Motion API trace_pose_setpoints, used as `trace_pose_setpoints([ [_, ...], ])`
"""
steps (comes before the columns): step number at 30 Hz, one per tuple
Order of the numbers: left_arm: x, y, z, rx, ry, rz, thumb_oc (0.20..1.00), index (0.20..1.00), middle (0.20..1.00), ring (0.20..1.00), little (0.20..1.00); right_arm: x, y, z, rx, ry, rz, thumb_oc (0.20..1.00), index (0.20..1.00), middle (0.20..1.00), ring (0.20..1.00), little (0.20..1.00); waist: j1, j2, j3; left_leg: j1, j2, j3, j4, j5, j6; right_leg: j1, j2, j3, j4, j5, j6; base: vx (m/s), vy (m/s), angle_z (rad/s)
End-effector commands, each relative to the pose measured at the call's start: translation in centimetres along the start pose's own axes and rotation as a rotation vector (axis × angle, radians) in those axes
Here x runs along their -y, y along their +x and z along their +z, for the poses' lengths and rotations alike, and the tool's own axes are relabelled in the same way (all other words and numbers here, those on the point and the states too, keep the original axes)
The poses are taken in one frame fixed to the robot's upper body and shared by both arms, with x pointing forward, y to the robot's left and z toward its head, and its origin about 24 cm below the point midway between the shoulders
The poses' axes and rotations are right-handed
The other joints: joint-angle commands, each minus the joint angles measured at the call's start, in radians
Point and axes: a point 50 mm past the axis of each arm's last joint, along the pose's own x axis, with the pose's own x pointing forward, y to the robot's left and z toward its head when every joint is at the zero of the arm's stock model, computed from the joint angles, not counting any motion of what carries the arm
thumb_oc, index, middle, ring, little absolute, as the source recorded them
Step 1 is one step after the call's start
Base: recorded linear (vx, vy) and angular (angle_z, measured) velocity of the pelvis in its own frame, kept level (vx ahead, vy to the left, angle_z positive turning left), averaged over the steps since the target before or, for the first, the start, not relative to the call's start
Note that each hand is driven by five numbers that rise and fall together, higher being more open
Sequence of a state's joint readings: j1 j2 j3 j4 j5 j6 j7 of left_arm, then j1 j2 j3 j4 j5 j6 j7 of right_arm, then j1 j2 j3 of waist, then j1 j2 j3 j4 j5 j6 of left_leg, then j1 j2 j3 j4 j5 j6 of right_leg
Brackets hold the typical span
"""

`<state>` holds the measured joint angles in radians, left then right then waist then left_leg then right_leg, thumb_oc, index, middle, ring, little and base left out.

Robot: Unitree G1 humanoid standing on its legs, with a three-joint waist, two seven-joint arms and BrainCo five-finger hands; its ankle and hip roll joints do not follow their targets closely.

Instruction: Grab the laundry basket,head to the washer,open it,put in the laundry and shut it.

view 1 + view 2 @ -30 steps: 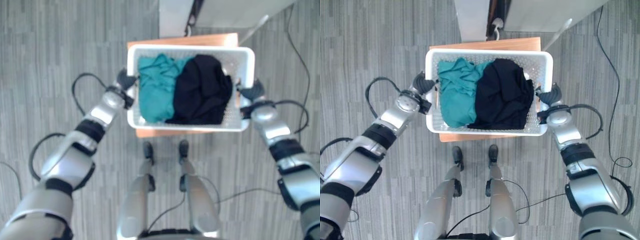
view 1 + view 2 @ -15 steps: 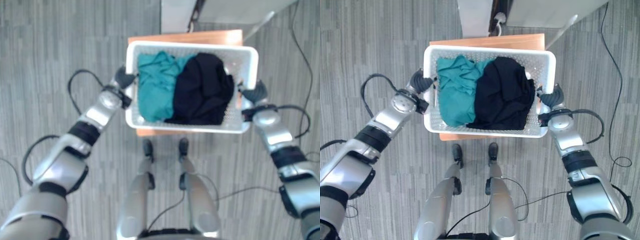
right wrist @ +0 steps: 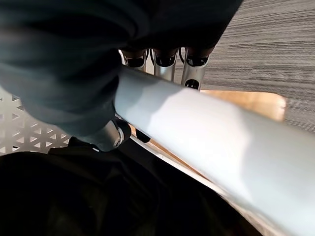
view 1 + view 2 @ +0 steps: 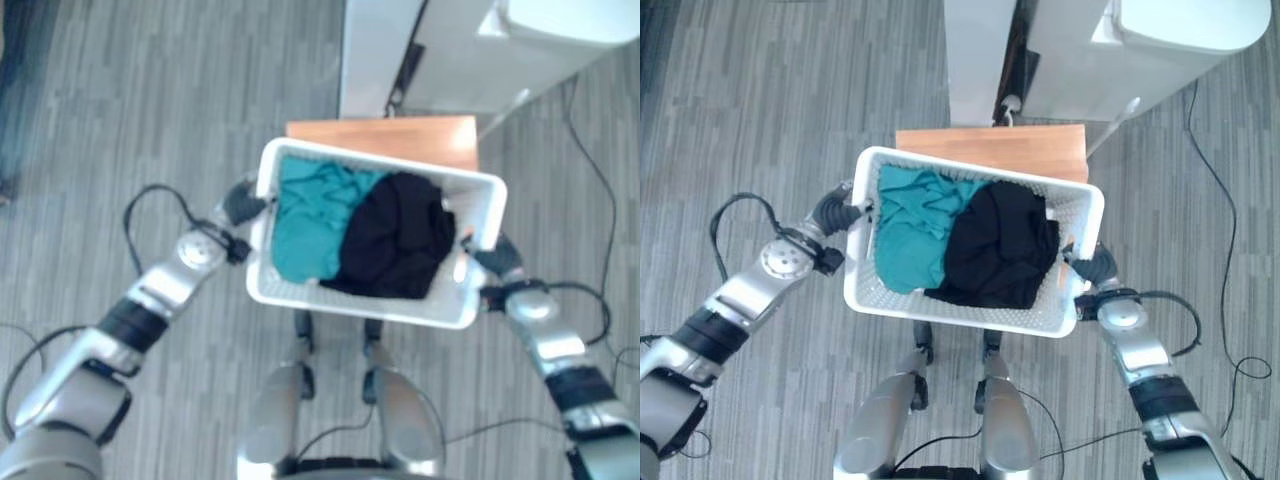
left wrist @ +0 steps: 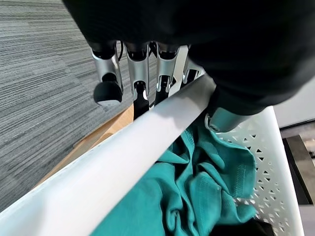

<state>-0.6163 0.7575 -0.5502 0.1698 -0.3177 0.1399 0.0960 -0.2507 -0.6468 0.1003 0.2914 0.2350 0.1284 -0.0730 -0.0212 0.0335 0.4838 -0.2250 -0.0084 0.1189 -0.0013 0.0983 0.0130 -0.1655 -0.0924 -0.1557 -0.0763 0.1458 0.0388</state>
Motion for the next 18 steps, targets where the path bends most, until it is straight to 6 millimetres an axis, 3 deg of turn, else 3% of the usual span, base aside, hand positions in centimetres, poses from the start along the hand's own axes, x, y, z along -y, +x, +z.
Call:
trace_pose_setpoints([
  [1,-0.7,0.4,4.4,0.229,-0.087,-0.083,0.2,0.2,0.2,0.2,0.2,2.3,-1.1,-0.8,-0.013,-0.02,0.01,0.2,0.2,0.2,0.2,0.2,0.007,-0.011,-0.169,-0.006,-0.009,-0.059,0.123,-0.132,-0.007,-0.041,-0.053,-0.056,0.154,-0.097,0.075,0.11,0.05,0.08],
  [3,-0.4,-0.5,3.7,0.204,-0.077,-0.13,0.2,0.2,0.2,0.2,0.2,2.4,-2.4,-1.9,-0.044,-0.009,0.048,0.2,0.2,0.2,0.2,0.2,0.011,-0.02,-0.205,0.037,-0.014,-0.065,0.111,-0.14,-0.002,-0.001,-0.057,-0.062,0.15,-0.106,0.08,0.12,0.062,0.12],
  [7,-0.5,-1.1,3.6,0.202,-0.058,-0.152,0.2,0.2,0.2,0.2,0.2,2.5,-3.5,-2.3,-0.053,0.019,0.086,0.2,0.2,0.2,0.2,0.2,0.016,-0.035,-0.244,0.075,-0.017,-0.07,0.096,-0.147,0.004,0.032,-0.06,-0.071,0.146,-0.11,0.087,0.08,0.04,0.1],
  [11,-0.2,-1.4,3.4,0.188,-0.028,-0.187,0.2,0.2,0.2,0.2,0.2,2.9,-4.6,-1.9,-0.04,0.049,0.133,0.2,0.2,0.2,0.2,0.2,0.024,-0.056,-0.284,0.116,-0.025,-0.076,0.079,-0.153,0.013,0.065,-0.064,-0.078,0.149,-0.113,0.096,0.07,0.053,0.07],
  [13,-0.2,-1.1,3.7,0.187,0.017,-0.201,0.2,0.2,0.2,0.2,0.2,3.5,-5.0,-0.8,-0.007,0.054,0.168,0.2,0.2,0.2,0.2,0.2,0.032,-0.078,-0.321,0.147,-0.029,-0.078,0.067,-0.162,0.02,0.09,-0.065,-0.087,0.149,-0.115,0.104,0.1,0.072,0.03],
  [18,0.7,0.1,4.4,0.195,0.014,-0.209,0.2,0.2,0.2,0.2,0.2,3.5,-4.7,-0.3,0.005,0.109,0.17,0.2,0.2,0.2,0.2,0.2,0.038,-0.096,-0.338,0.168,-0.035,-0.077,0.072,-0.176,0.03,0.108,-0.071,-0.089,0.155,-0.112,0.111,0.03,0.06,0.01],
])
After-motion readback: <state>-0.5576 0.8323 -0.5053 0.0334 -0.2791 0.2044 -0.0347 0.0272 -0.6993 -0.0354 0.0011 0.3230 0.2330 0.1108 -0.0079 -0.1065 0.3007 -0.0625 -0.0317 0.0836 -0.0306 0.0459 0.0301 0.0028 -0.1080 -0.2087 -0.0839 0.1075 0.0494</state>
